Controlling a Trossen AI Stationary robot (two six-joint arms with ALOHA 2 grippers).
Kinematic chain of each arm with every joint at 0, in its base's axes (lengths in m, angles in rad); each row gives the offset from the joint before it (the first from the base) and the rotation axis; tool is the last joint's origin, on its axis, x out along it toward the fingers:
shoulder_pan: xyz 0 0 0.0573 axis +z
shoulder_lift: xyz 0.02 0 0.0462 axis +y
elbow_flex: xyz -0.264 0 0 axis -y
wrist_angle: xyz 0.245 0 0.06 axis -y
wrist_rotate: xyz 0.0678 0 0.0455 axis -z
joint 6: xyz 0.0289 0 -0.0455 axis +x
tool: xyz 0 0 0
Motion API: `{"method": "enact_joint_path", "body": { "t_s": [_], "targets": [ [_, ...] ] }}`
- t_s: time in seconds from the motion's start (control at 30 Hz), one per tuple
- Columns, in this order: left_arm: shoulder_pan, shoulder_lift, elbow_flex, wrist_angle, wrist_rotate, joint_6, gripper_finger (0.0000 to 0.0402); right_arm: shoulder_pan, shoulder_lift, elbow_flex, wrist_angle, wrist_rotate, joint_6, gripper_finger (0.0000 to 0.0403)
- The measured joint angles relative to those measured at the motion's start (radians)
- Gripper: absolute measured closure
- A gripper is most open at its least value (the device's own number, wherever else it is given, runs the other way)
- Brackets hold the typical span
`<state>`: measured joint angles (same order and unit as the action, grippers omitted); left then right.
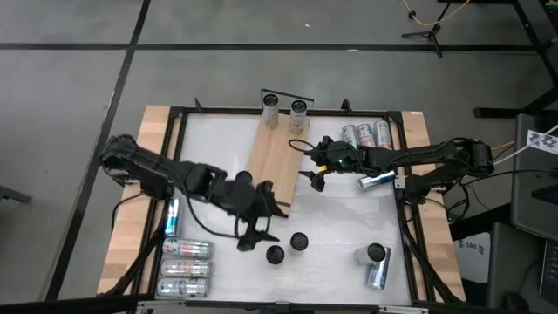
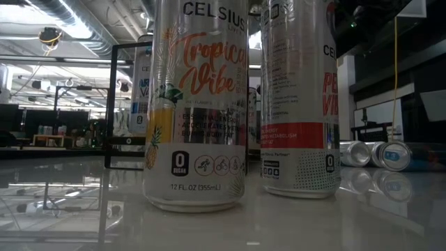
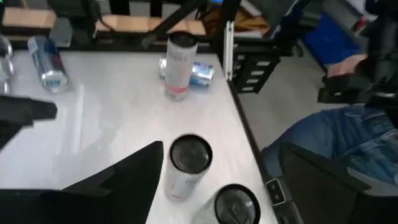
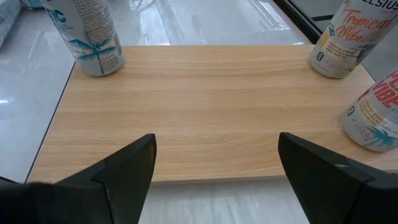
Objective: Place canned beverage on shelf
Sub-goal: Put the bottom center orange soda can on the shelf aligned with the other orange soda can
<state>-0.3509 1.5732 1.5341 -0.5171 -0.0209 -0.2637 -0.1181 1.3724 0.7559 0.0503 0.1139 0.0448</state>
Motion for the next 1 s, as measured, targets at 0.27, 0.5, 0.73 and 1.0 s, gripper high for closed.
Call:
{"method": "enact_joint_path", "body": {
  "t_s": [0.27,0.5,0.73,1.0],
  "targets": [
    [-0.105,0.050,0.000,0.013,-0.022,-0.155,0.0059,0.000,0.000,0.000,0.000,0.000,0.000,0.0070],
    [-0.177,0.072,0.000,-0.006,-0.099,-0.276,0.0059,0.000,0.000,0.000,0.000,-0.001,0.001,0.0070],
    [-0.247,0.072,0.000,-0.093,-0.369,-0.341,0.0059,0.000,0.000,0.000,0.001,-0.001,0.002,0.0070],
    [-0.274,0.131,0.000,-0.096,-0.435,-0.368,0.0059,0.000,0.000,0.000,0.000,-0.001,0.002,0.0070]
  ]
}}
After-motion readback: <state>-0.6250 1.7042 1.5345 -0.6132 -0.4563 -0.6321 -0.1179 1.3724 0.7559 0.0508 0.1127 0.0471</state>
